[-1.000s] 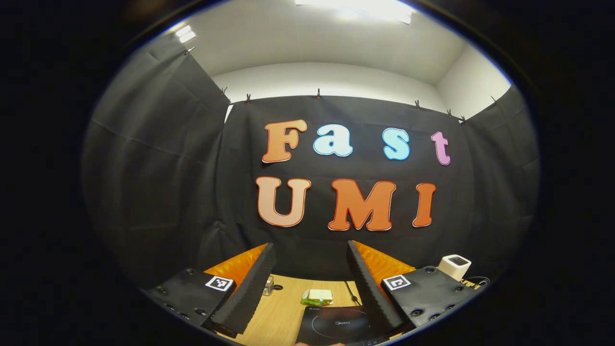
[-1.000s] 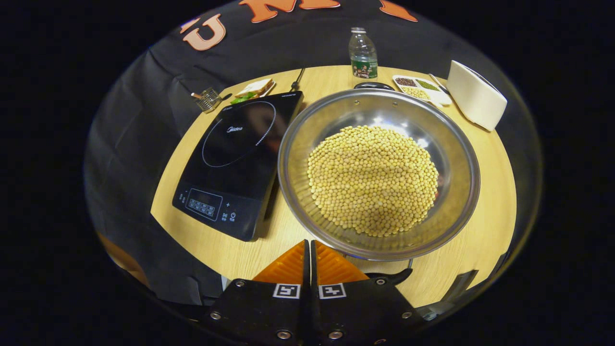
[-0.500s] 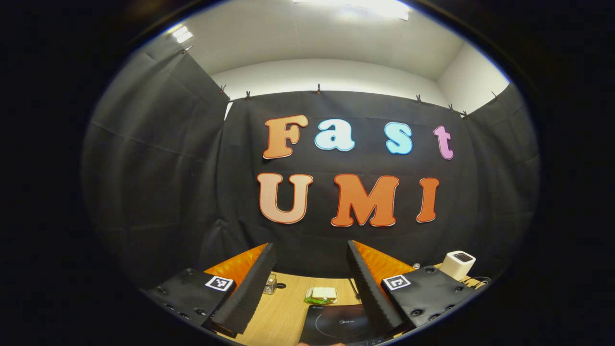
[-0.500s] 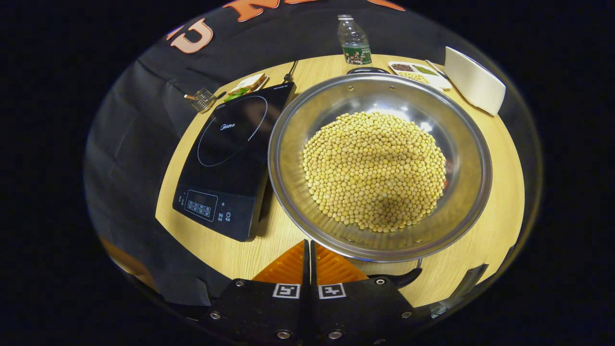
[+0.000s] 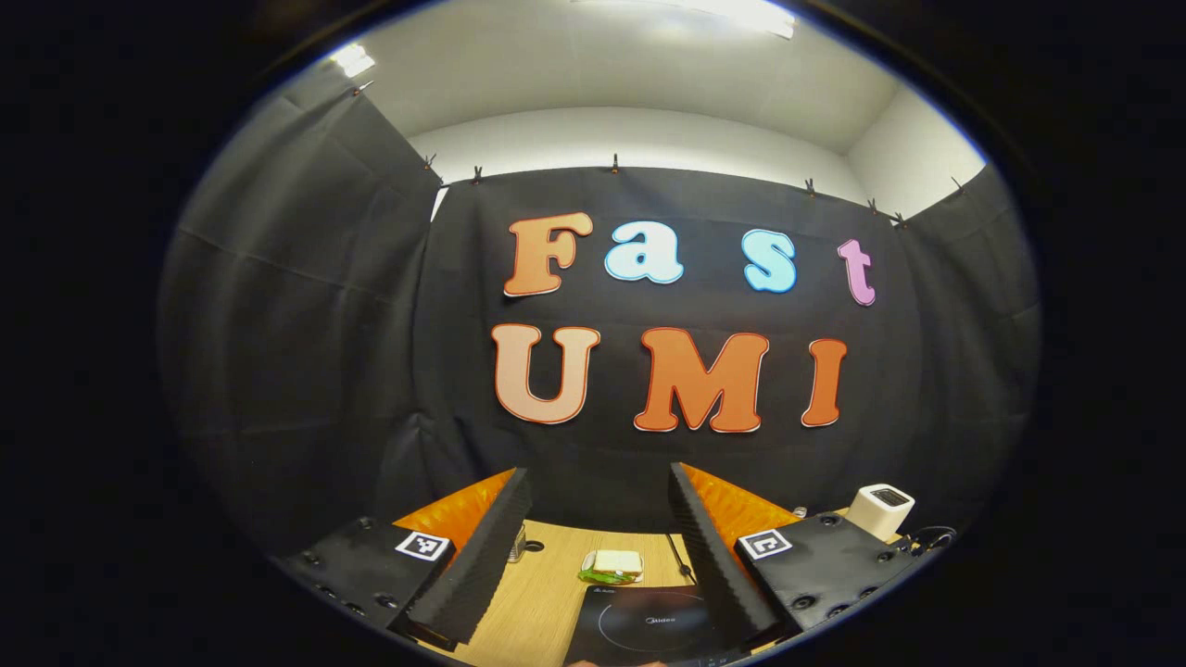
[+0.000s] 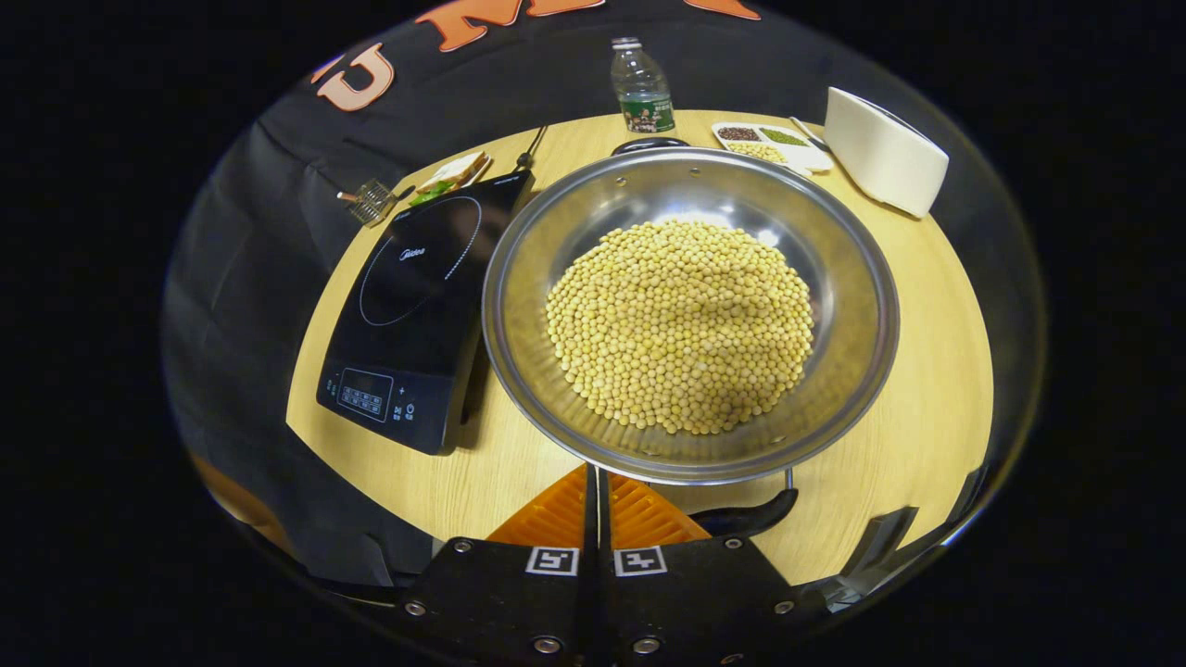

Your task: First push the handle of the pot to place it horizontally, then grasp the pot with both hands and set it on the induction cooktop.

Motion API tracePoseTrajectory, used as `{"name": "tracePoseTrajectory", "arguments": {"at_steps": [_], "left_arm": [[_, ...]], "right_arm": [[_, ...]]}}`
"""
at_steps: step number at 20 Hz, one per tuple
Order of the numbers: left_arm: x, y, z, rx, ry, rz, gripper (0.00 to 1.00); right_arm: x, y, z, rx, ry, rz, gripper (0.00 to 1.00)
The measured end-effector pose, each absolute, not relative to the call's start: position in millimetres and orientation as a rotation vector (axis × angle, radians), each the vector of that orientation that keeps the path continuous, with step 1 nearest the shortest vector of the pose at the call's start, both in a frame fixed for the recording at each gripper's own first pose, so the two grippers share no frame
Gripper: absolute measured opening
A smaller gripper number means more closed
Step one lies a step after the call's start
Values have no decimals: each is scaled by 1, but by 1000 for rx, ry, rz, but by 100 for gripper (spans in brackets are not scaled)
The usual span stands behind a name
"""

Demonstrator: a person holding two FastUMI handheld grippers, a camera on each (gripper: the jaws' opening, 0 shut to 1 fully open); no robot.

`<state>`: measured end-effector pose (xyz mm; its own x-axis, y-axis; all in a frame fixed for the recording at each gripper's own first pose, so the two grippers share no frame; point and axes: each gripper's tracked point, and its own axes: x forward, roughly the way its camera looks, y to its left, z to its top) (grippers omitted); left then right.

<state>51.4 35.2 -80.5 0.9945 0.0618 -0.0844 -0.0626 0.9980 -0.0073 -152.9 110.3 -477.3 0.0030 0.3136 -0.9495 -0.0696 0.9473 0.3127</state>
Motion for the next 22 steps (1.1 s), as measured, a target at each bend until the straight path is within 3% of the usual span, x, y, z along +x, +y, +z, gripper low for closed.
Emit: {"name": "tracePoseTrajectory", "arguments": {"at_steps": [22], "left_arm": [[39, 32, -73, -11, 34, 60, 98]], "right_arm": [[-129, 25, -503, 179, 1558, 86, 0]]}}
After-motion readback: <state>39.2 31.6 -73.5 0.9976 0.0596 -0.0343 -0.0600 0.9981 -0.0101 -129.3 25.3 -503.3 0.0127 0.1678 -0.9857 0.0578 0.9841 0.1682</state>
